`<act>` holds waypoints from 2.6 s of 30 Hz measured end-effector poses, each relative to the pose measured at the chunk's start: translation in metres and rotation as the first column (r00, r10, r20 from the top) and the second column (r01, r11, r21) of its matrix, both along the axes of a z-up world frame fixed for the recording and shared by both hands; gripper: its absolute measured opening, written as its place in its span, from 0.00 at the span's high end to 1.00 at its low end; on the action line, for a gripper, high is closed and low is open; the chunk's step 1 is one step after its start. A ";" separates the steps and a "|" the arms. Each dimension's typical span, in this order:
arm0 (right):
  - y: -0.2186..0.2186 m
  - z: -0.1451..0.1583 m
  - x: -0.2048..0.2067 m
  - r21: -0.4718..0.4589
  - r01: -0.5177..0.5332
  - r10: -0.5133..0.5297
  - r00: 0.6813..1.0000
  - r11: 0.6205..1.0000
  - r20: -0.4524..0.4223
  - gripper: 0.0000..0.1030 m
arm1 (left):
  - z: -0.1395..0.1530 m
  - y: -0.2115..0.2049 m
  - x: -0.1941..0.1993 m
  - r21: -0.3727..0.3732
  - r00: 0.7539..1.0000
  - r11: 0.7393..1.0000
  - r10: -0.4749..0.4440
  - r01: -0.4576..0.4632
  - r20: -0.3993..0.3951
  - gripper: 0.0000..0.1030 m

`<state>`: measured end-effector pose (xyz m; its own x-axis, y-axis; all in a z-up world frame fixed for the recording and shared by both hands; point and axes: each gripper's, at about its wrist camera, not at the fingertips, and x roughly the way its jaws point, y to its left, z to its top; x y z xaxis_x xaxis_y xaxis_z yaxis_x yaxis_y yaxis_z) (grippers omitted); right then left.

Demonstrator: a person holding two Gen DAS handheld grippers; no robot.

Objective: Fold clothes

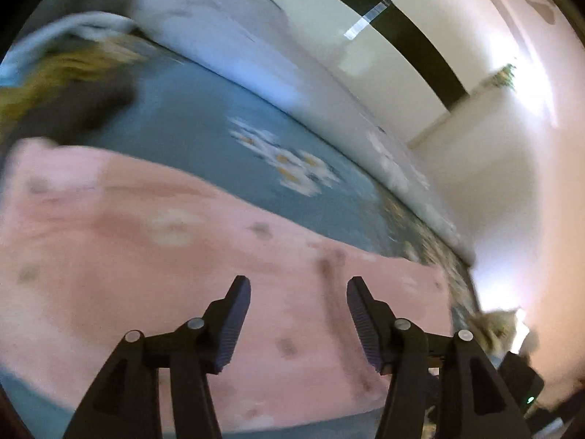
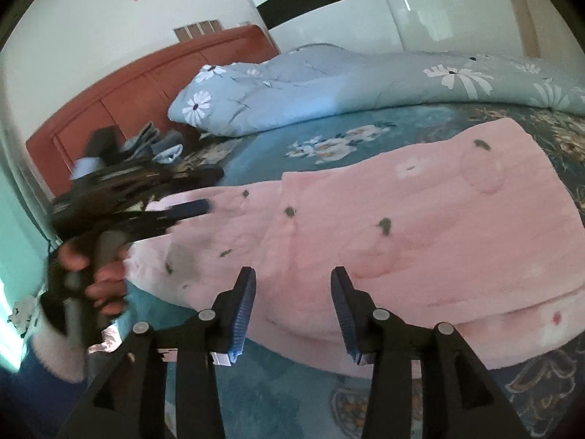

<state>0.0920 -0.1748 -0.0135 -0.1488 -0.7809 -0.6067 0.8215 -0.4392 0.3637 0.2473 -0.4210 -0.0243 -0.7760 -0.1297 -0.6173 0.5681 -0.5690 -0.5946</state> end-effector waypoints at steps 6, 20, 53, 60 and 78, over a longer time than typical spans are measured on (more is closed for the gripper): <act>-0.036 -0.023 0.003 0.087 -0.009 0.008 1.000 0.996 0.004 0.55 | -0.004 -0.016 0.102 -0.049 0.955 0.955 0.294 -0.292 0.040 0.42; -0.013 -0.001 0.031 0.110 0.082 -0.075 0.995 0.991 -0.064 0.55 | -0.074 -0.052 0.161 0.171 0.892 0.879 0.451 -0.446 0.007 0.40; 0.136 -0.017 -0.042 -0.018 0.410 -0.409 0.911 0.912 0.060 0.55 | 0.137 0.144 -0.151 -0.398 0.928 0.861 -0.368 0.315 -0.061 0.74; 0.179 -0.031 -0.050 0.012 0.508 -0.507 0.855 0.861 0.107 0.55 | 0.048 0.219 -0.203 -0.274 0.849 0.804 -0.510 0.527 0.136 0.74; 0.166 0.030 -0.051 -0.172 0.392 -0.394 0.919 0.904 0.026 0.55 | 0.064 0.155 -0.096 -0.414 0.975 0.885 -0.168 0.215 0.149 0.37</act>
<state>0.0407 -0.0087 0.0166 -0.4696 -0.7491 -0.4672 0.5988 -0.6591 0.4550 0.1508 -0.2660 0.0395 -0.7459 -0.2533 -0.6161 0.4680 -0.8574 -0.2140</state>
